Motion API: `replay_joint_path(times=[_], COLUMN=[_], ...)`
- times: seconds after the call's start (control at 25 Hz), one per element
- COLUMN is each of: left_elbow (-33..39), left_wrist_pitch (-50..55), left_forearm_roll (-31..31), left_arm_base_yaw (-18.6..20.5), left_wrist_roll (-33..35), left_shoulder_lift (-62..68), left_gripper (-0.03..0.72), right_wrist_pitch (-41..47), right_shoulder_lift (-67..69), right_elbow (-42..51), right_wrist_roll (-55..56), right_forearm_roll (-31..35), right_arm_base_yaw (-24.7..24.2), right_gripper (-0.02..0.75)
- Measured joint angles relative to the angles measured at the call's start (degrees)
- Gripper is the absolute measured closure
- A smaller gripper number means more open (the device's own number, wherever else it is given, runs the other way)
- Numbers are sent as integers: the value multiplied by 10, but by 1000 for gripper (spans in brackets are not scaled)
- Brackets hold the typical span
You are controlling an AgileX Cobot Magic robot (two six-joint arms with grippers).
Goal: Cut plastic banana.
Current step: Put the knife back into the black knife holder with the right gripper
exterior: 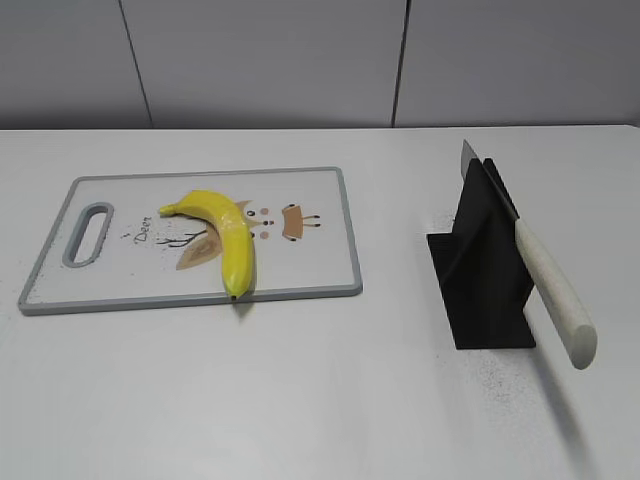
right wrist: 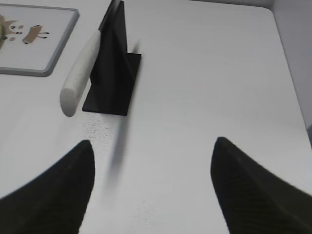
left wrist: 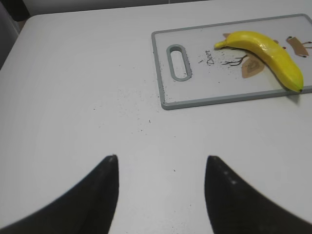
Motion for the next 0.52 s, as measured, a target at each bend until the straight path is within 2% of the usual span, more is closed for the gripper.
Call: replay_joint_path(times=[0.16, 0.52], left_elbow=[0, 0], left_wrist_pitch=[0, 0], left_forearm_roll=[0, 0], left_arm_base_yaw=[0, 0], left_wrist_roll=[0, 0], left_shoulder_lift=[0, 0], left_gripper=[144, 146], right_wrist_pitch=[0, 0], right_shoulder_lift=[0, 0], right_elbow=[0, 0], right_wrist_roll=[0, -1], right_forearm_roll=[0, 0], right_arm_base_yaw=[-37, -42], right_gripper=[158, 174])
